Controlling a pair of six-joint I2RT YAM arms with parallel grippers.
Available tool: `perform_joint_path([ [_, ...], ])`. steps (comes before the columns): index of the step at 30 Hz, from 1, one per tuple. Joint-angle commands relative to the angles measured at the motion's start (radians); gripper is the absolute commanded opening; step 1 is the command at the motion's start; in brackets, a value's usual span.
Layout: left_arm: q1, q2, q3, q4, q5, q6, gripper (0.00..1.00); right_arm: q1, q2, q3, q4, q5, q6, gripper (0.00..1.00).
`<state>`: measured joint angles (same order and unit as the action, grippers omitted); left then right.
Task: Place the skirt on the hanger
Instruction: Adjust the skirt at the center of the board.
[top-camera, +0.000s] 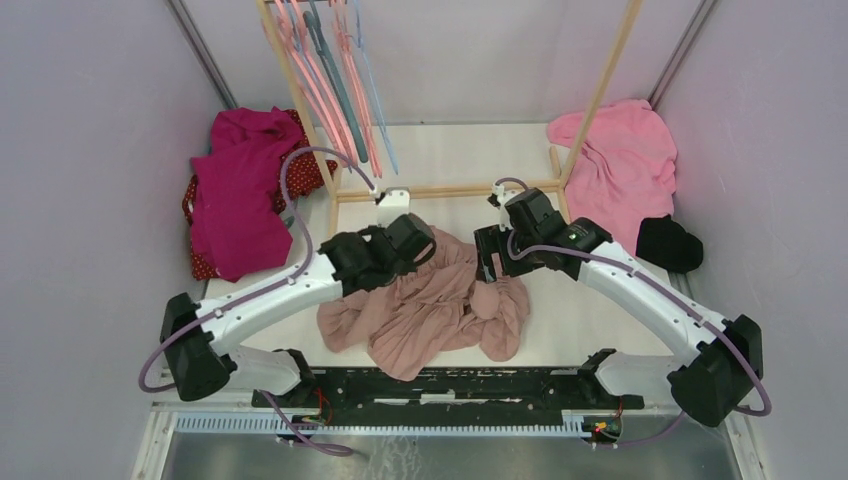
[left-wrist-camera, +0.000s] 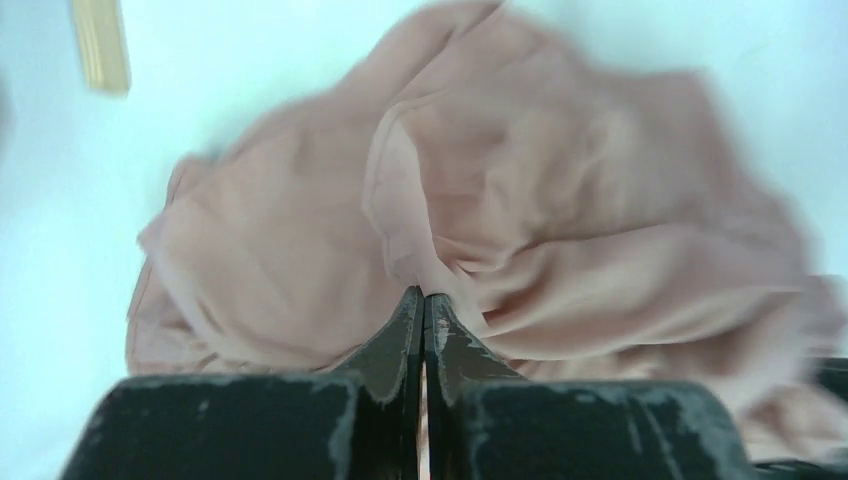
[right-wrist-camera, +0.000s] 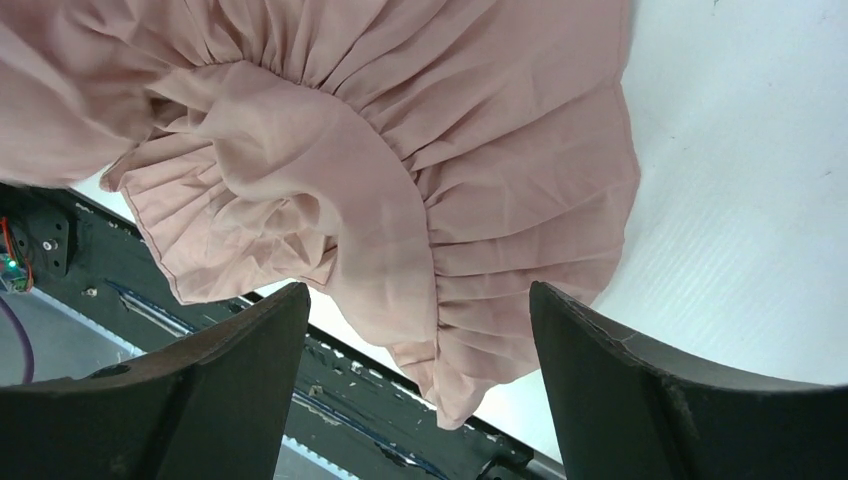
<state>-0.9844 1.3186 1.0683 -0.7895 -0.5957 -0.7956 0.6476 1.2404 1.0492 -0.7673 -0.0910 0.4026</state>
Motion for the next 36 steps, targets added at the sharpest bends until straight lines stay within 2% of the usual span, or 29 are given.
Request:
perform_joint_path([
  [1,0.001,-0.043,0.238,-0.049,0.030,0.117,0.03,0.005,-0.051,0.062,-0.010,0.010,-0.013,0.87],
  [6,0.001,0.010,0.437,-0.056,0.124,0.183,0.03,0.004,-0.063,0.086,-0.026,0.005,-0.023,0.86],
  [11,0.001,0.071,0.568,-0.050,0.189,0.225,0.03,0.005,-0.079,0.087,-0.038,0.025,-0.028,0.86],
  [14,0.001,0.148,0.717,-0.066,0.211,0.263,0.03,0.005,-0.097,0.095,-0.061,0.044,-0.028,0.85],
  [17,0.004,0.279,0.968,-0.123,0.209,0.317,0.03,0.004,-0.126,0.112,-0.087,0.075,-0.027,0.84],
  [19,0.012,0.395,1.220,-0.202,0.222,0.356,0.03,0.003,-0.141,0.126,-0.105,0.114,-0.022,0.82],
  [22,0.075,0.577,1.648,-0.310,0.329,0.383,0.03,-0.003,-0.147,0.155,-0.138,0.176,-0.022,0.80],
  [23,0.117,0.587,1.660,-0.302,0.392,0.368,0.03,-0.010,-0.146,0.164,-0.145,0.182,-0.022,0.80],
  [25,0.175,0.530,1.526,-0.233,0.464,0.347,0.03,-0.026,-0.142,0.180,-0.151,0.182,-0.024,0.79],
  [29,0.176,0.321,1.134,-0.093,0.441,0.336,0.03,-0.067,-0.140,0.189,-0.142,0.171,-0.036,0.79],
  [33,0.095,0.035,0.679,0.039,0.343,0.290,0.03,-0.121,-0.130,0.189,-0.122,0.150,-0.049,0.76],
  [36,0.022,-0.129,0.342,0.078,0.276,0.213,0.03,-0.176,-0.106,0.180,-0.096,0.104,-0.054,0.74],
])
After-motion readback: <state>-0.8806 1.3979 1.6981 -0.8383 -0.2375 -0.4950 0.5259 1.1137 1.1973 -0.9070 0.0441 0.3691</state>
